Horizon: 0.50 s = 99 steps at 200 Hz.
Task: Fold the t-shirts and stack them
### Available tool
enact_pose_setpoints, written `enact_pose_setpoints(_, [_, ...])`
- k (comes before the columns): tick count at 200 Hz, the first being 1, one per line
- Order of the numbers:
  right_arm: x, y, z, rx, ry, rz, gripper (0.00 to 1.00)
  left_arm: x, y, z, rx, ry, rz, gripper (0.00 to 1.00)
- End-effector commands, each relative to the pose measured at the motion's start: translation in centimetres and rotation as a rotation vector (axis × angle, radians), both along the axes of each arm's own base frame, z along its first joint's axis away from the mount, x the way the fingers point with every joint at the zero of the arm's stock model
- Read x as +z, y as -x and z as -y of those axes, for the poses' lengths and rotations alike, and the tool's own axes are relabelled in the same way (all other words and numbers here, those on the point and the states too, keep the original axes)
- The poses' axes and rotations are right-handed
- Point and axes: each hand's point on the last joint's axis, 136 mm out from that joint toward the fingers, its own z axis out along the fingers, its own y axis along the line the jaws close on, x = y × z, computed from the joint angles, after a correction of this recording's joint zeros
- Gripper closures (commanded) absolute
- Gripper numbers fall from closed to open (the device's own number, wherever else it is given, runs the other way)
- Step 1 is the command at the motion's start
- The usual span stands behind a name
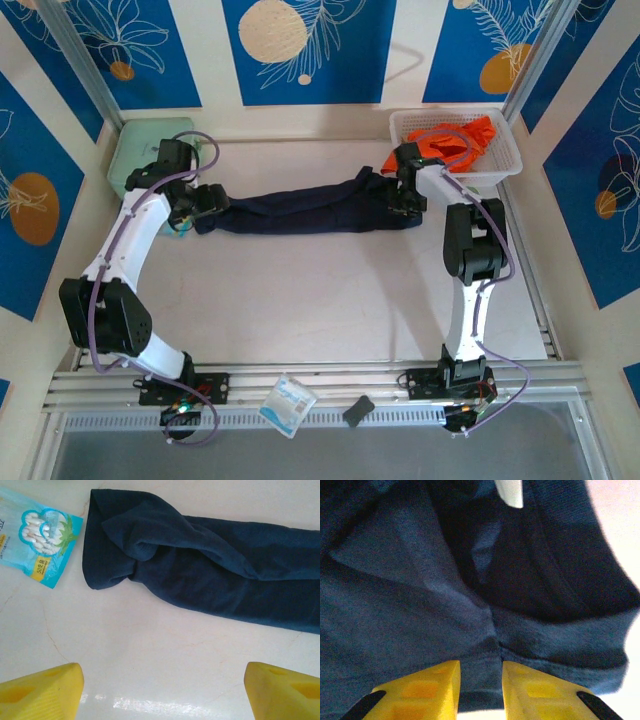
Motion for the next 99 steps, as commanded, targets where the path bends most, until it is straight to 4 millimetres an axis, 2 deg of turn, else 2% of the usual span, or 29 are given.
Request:
enact_pose_setpoints(1, [-0.4, -0.6, -0.4, 0.007, -0.020, 0.002, 0.73, 0.3, 0.1, 0.2, 0.002, 0.023, 0.009, 0.17])
enact_pose_setpoints(34, [-0.8, -0.5, -0.1, 0.002, -0.006, -0.009, 0.72, 0.2, -0.2, 0.4, -0.003, 0.027, 0.007, 0.17])
enact_pose_setpoints(66, [-0.8, 0.0, 0.5, -0.008, 0.022, -0.019, 0.63, 0.2, -0.3, 0.6, -0.007, 0.038, 0.010, 0.17])
enact_pose_setpoints(99, [-0.1, 0.0, 0.7, 0.045, 0.056, 0.058, 0.68, 0.6, -0.2, 0.6, -0.008, 0.040, 0.018, 0.17])
